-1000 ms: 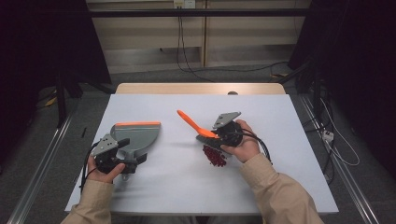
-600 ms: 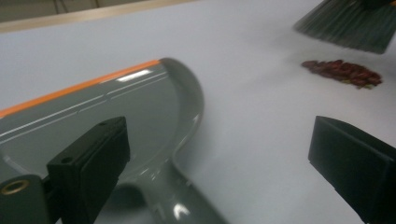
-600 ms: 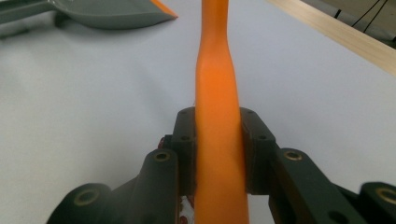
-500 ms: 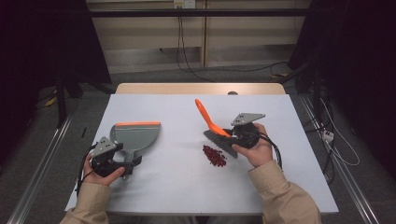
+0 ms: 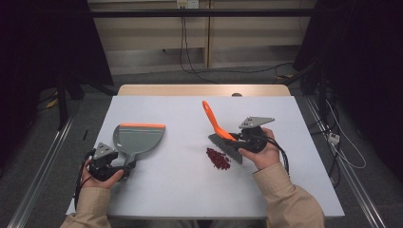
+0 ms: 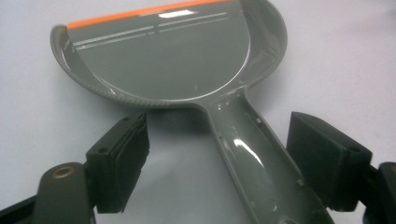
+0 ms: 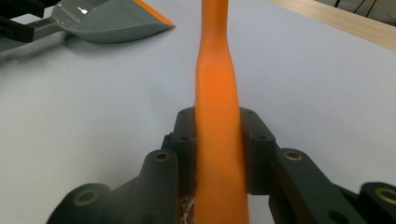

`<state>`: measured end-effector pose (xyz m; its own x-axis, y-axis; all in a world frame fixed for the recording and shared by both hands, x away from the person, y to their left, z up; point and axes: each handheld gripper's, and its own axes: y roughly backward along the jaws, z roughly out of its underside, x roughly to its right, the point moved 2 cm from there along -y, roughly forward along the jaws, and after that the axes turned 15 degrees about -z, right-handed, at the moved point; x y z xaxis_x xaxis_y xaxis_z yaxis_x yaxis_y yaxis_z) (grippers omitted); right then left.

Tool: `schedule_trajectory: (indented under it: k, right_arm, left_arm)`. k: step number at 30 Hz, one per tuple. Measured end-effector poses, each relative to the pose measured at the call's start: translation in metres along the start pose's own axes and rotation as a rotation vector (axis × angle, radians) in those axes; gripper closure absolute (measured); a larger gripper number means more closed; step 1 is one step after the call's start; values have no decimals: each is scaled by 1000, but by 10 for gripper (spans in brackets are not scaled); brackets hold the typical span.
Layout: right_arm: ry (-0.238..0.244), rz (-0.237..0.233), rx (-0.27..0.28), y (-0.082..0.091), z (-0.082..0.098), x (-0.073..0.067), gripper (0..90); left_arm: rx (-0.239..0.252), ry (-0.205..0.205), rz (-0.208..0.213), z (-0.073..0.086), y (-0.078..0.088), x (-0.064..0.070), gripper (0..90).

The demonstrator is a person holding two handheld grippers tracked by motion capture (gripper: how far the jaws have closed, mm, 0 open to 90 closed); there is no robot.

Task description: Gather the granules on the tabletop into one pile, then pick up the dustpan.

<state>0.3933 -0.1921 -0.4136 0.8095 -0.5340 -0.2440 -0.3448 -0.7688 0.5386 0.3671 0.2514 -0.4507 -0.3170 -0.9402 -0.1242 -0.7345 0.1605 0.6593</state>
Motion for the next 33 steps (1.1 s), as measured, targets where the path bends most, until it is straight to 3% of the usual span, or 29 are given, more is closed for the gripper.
schedule_trajectory:
  k: [7,14,17,20,24,27,30,33]
  right_arm:
    - [-22,8,8,3,3,3,714]
    - [-36,7,19,5,4,6,714]
    - [-38,4,27,6,3,5,714]
    - [-31,5,28,5,2,5,714]
    - [-33,1,26,4,1,5,714]
    - [-34,-2,22,2,1,5,714]
    - [-36,-4,23,2,1,6,714]
    - [-35,-3,23,2,1,6,714]
  left_arm:
    - [-42,27,24,-3,-6,-6,359]
    - [-65,22,43,-9,-11,-6,442]
    - [-85,-1,46,-13,-14,-6,453]
    - [-114,-17,38,-17,-18,-4,452]
    - [-153,-13,35,-19,-23,-3,460]
    - [-156,-3,23,-21,-24,-2,477]
    - [-161,-27,14,-21,-25,-2,608]
    - [-162,-19,19,-21,-25,-3,621]
